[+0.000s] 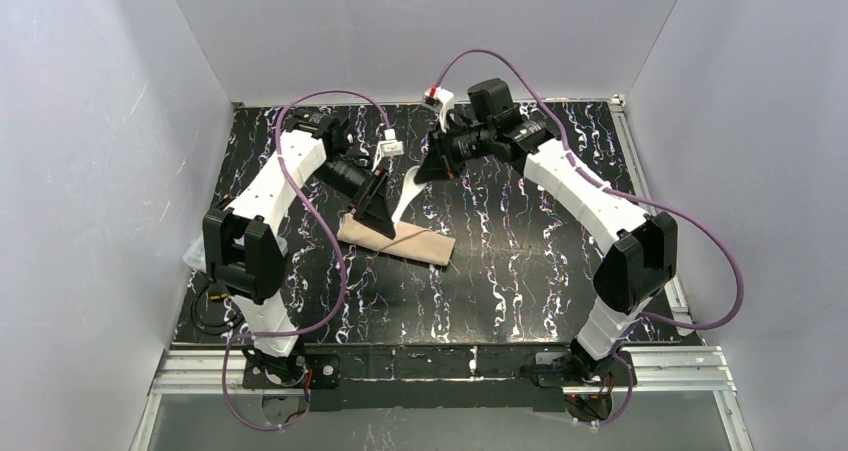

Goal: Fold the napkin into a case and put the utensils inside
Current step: Pass from the left arm to the right, then insert the spoon into the folded napkin.

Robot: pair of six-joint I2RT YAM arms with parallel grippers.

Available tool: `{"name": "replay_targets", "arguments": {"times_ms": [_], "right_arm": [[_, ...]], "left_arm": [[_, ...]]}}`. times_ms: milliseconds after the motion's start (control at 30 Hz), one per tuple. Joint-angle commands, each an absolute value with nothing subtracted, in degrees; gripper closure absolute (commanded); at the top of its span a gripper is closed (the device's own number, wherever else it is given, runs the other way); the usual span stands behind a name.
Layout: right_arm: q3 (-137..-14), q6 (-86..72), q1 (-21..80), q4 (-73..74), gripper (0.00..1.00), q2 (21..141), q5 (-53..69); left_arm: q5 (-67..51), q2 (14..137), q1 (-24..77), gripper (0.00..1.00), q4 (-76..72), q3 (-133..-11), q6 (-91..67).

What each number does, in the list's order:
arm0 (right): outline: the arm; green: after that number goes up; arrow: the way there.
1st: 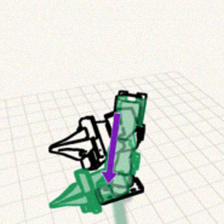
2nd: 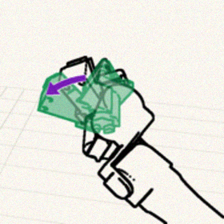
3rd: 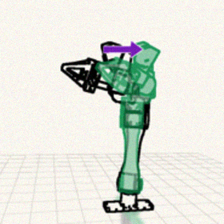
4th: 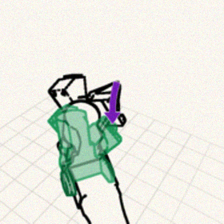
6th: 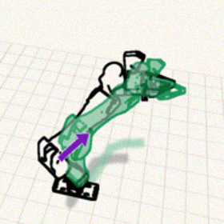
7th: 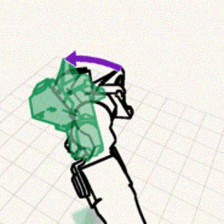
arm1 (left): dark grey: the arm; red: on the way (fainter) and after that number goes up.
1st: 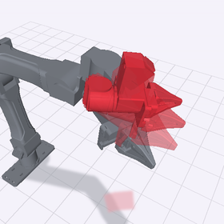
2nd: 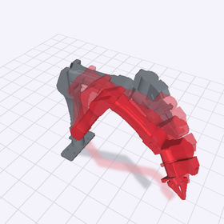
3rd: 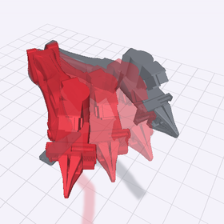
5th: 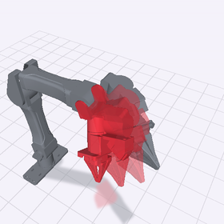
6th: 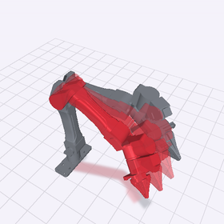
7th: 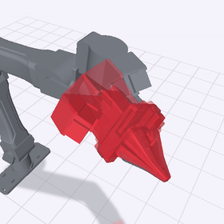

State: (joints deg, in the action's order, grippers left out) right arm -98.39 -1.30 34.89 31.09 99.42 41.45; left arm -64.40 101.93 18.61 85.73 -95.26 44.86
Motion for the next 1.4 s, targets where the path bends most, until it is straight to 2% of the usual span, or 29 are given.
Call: {"name": "replay_targets", "arguments": {"times_ms": [0, 167, 267, 333, 467, 567, 633, 733, 833, 967, 1133, 1300, 1367], "right_arm": [[-90.4, -8.8, 34.5, 27.7, 0.99, 92.9, 30.2], [-75.4, -25.9, 32.9, 29.1, 0.99, 88.1, 11.6], [-64.1, -38.7, 33.4, 27.4, 0.99, 83.3, 4.4], [-58.6, -44.1, 33.5, 25.9, 0.99, 79.0, 1.0], [-57.0, -47.0, 33.6, 28.6, 0.99, 72.9, -7.7], [-58.0, -46.6, 33.6, 29.0, 0.99, 72.4, -8.4], [-57.8, -48.0, 33.4, 27.6, 0.99, 72.4, -6.4], [-55.0, -54.5, 33.3, 23.7, 0.99, 70.3, -3.9], [-48.6, -60.6, 33.2, 15.7, 0.99, 67.1, -1.6], [-53.7, -62.7, 35.5, 25.3, 0.99, 70.4, -5.6], [-54.1, -68.9, 40.4, 25.9, 0.99, 73.1, -11.4], [-53.2, -72.4, 43.4, 25.2, 0.99, 76.5, -14.5], [-53.5, -73.0, 44.1, 24.9, 0.99, 77.8, -15.5]], "left_arm": [[-60.6, 101.1, 18.7, 0.04, 92.6, -97.6, 41.1], [-53.2, 98.7, 16.5, 0.03, 84.6, -96.4, 38.4], [-43.8, 98.2, 15.7, 0.06, 77.5, -97.3, 35.8], [-36.3, 96.9, 15.0, 0.03, 72.6, -98.0, 34.3], [-23.5, 90.6, 12.3, 0.02, 60.8, -98.9, 36.6], [-13.7, 84.1, 9.4, 0.02, 43.6, -88.5, 31.9], [-13.5, 85.1, 8.4, 0.02, 41.0, -84.0, 32.8], [-20.8, 89.7, 8.3, 0.04, 50.2, -86.8, 37.1], [-23.7, 89.4, 8.2, 0.02, 45.4, -81.9, 32.9], [-25.0, 90.3, 8.3, 0.02, 38.3, -76.6, 24.2], [-22.1, 94.3, 8.3, 0.12, 34.2, -73.7, 14.9], [-18.2, 96.3, 8.3, 0.14, 31.2, -71.5, 8.9], [-16.5, 97.9, 8.3, 0.18, 31.2, -71.3, 7.6]]}}
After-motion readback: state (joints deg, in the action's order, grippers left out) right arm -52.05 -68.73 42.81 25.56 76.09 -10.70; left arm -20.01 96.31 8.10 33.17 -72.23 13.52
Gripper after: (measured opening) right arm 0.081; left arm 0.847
